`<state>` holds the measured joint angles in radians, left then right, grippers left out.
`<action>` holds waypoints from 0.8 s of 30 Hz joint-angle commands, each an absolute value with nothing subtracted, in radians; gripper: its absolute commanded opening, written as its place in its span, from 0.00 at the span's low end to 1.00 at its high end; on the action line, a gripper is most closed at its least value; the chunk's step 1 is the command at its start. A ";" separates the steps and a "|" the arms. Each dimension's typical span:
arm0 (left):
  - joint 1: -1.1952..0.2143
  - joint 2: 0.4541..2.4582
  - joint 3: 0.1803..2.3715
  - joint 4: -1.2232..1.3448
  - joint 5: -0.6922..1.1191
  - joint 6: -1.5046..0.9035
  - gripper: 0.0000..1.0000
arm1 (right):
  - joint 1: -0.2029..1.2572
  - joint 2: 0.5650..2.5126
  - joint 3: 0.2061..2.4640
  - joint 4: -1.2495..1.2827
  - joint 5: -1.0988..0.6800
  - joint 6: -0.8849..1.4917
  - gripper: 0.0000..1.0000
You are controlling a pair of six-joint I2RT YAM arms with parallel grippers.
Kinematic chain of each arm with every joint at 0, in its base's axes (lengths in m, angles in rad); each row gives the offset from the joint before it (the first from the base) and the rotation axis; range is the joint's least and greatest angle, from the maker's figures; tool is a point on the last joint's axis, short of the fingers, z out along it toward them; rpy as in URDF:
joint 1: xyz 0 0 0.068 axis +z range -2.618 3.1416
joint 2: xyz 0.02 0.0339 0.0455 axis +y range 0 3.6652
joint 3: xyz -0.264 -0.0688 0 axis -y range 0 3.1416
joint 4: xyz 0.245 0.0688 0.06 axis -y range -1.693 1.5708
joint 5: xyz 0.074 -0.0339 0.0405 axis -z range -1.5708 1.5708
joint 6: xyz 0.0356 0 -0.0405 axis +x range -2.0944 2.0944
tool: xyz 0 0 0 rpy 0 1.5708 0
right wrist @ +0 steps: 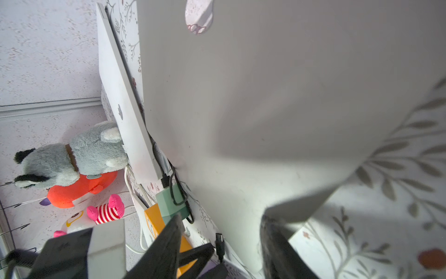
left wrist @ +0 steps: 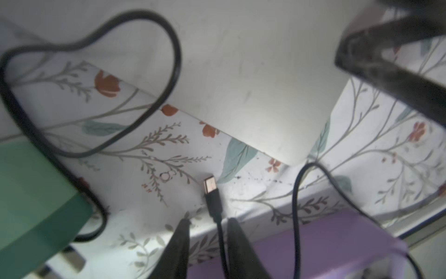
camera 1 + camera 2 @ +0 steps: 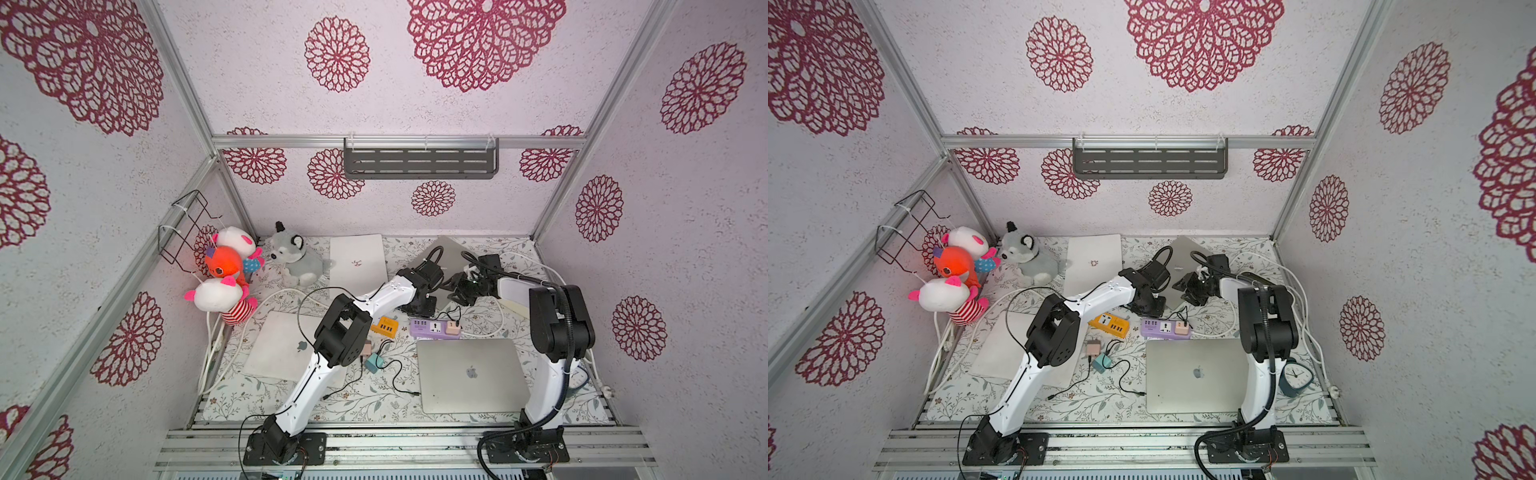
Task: Unplug the laptop charger
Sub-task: Remove the charging cable from the laptop.
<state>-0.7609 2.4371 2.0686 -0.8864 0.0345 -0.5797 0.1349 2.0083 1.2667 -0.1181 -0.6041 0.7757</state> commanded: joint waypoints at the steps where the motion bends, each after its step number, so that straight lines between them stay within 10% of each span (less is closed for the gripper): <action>1: -0.736 2.387 2.085 -0.889 0.006 -0.590 0.41 | 0.132 1.955 1.272 -0.256 -0.493 0.722 0.55; 24: -0.710 1.994 1.589 -0.569 0.118 -0.714 0.51 | 0.420 1.279 1.112 -0.621 0.169 0.587 0.56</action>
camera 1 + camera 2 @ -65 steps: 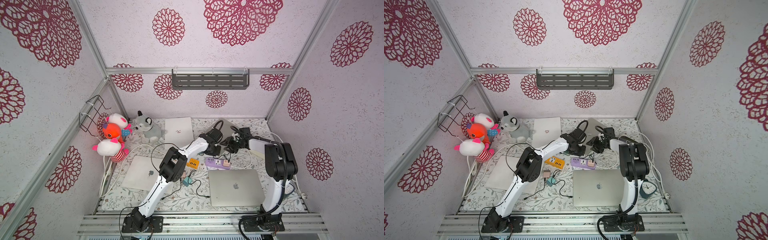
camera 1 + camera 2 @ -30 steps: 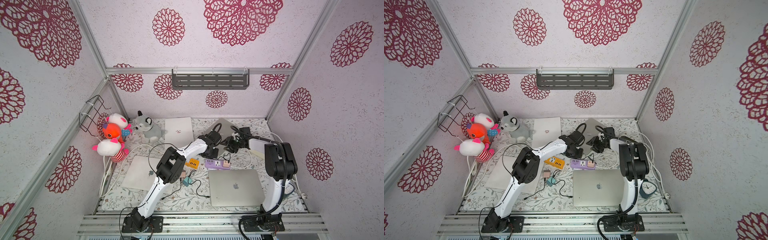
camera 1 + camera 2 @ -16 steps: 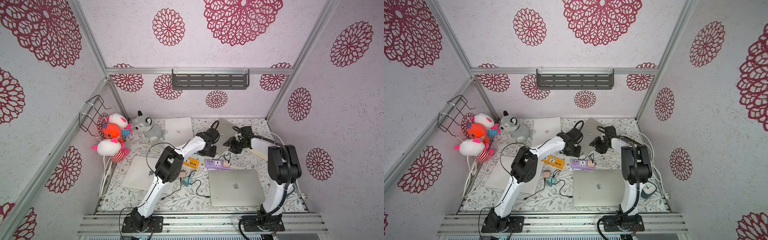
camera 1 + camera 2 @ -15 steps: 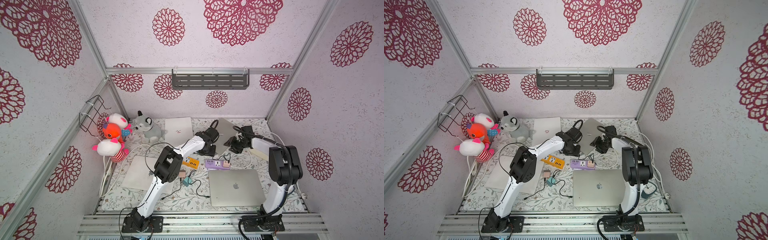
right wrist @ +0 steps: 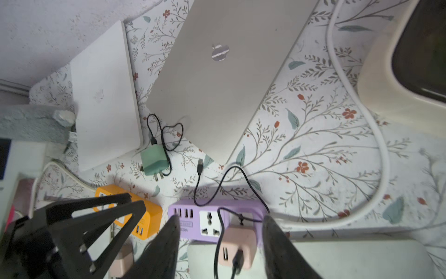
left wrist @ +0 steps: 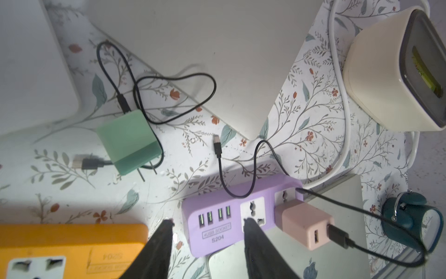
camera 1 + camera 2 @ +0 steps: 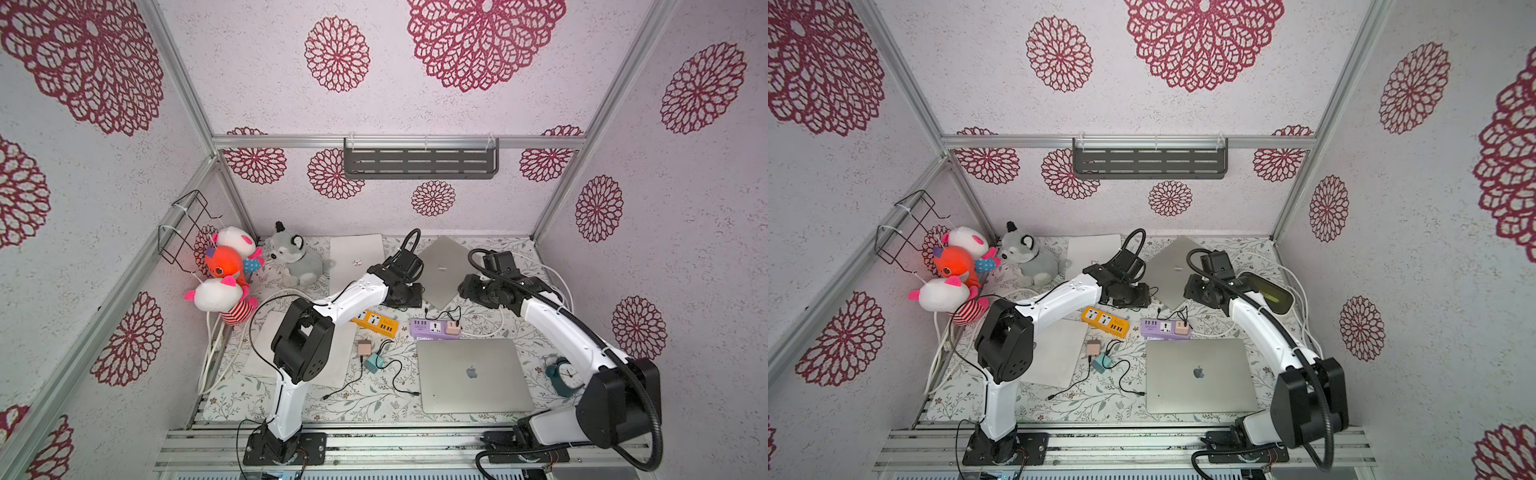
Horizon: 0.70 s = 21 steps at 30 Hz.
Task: Unplug the laptop charger
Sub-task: Remove the charging cable from the laptop, then remove the plug from the socket.
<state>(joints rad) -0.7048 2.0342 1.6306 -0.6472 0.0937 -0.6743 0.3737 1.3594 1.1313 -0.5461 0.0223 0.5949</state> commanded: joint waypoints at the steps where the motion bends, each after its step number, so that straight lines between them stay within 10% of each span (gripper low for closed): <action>1: -0.712 1.988 1.573 -0.562 0.121 -0.716 0.51 | 0.442 1.252 1.094 -0.628 0.182 0.603 0.56; 21: -0.737 2.031 1.466 -0.451 0.196 -0.752 0.50 | 0.579 1.332 0.966 -0.584 0.224 0.698 0.67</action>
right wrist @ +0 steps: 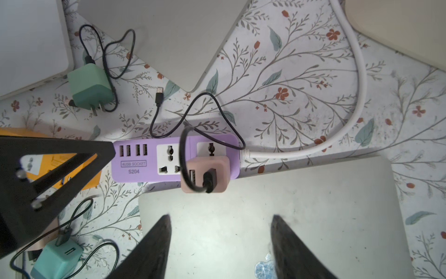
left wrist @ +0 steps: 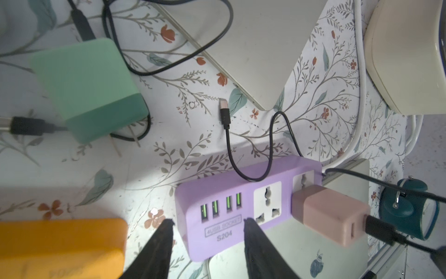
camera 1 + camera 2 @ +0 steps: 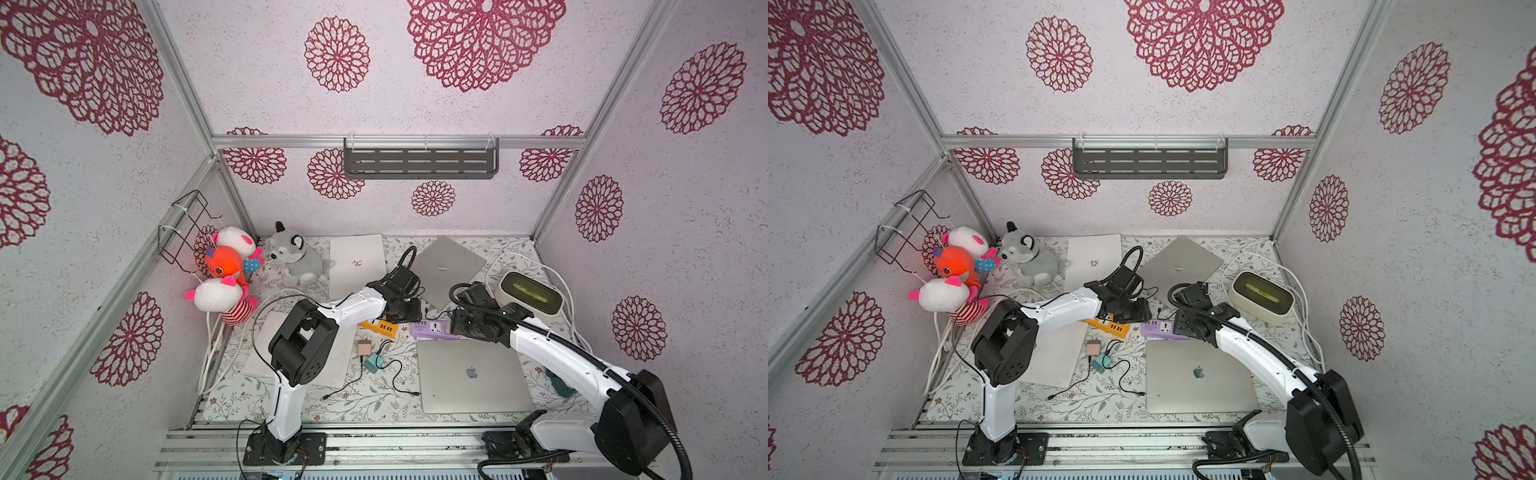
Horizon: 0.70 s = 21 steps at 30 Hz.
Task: Unplug the laptop charger
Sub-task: Remove the plug from the socket.
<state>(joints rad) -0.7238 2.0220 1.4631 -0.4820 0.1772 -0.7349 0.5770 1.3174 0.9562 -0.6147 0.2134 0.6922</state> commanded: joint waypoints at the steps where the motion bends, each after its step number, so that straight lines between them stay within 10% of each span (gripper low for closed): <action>1: -0.739 2.039 1.469 -0.451 0.198 -0.753 0.49 | 0.578 1.348 0.973 -0.581 0.222 0.696 0.67; 21: -0.765 2.095 1.505 -0.499 0.166 -0.750 0.31 | 0.554 1.495 1.002 -0.525 0.181 0.656 0.62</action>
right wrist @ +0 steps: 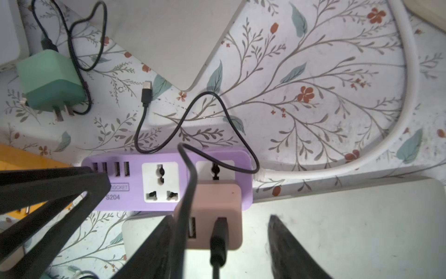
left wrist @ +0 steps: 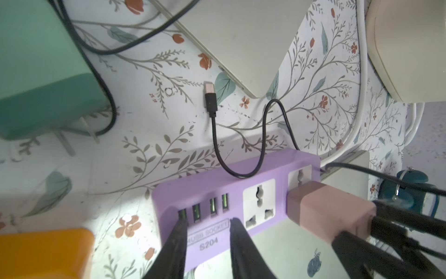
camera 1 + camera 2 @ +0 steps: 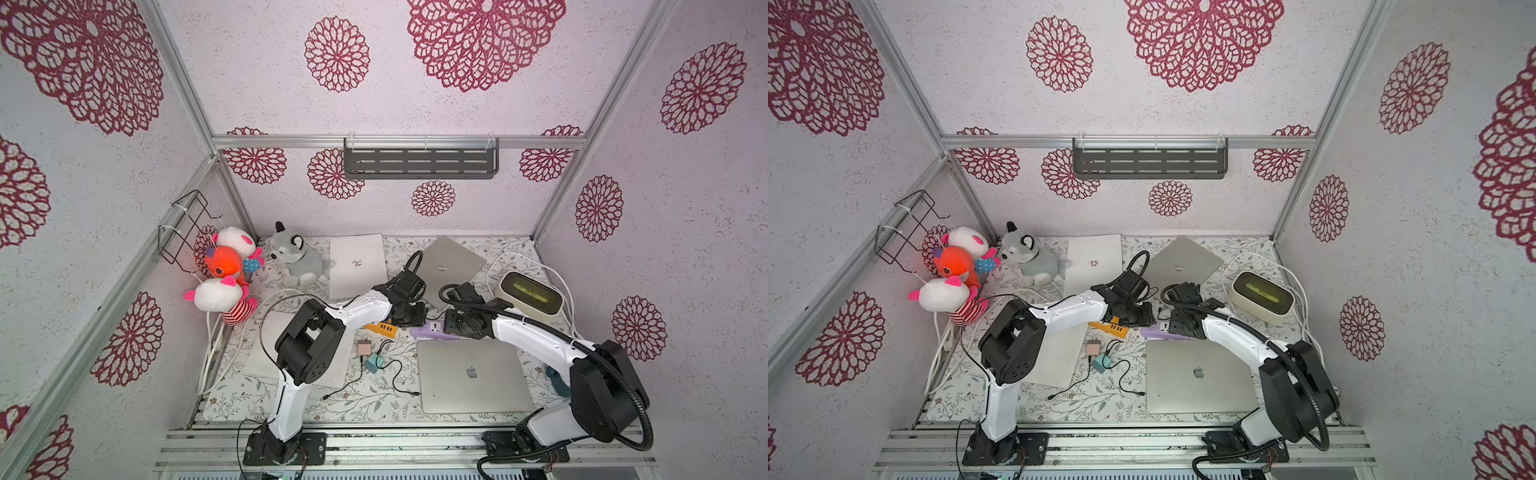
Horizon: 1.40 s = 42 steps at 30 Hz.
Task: Unplug the laptop charger
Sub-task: Remove the plug from the socket.
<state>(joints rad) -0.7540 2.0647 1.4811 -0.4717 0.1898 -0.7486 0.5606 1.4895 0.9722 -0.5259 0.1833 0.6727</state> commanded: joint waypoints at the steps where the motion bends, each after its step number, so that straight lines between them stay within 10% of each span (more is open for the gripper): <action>1: -0.767 2.101 1.513 -0.514 0.158 -0.747 0.31 | 0.554 1.498 1.002 -0.526 0.183 0.655 0.62; 42: -0.796 2.232 1.629 -0.704 0.118 -0.755 0.28 | 0.544 1.546 1.047 -0.510 0.096 0.641 0.29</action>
<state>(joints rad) -0.7784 2.1624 1.6604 -0.6544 0.1143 -0.7452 0.5465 1.5616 1.0264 -0.5461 0.1486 0.6285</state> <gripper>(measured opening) 0.280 0.428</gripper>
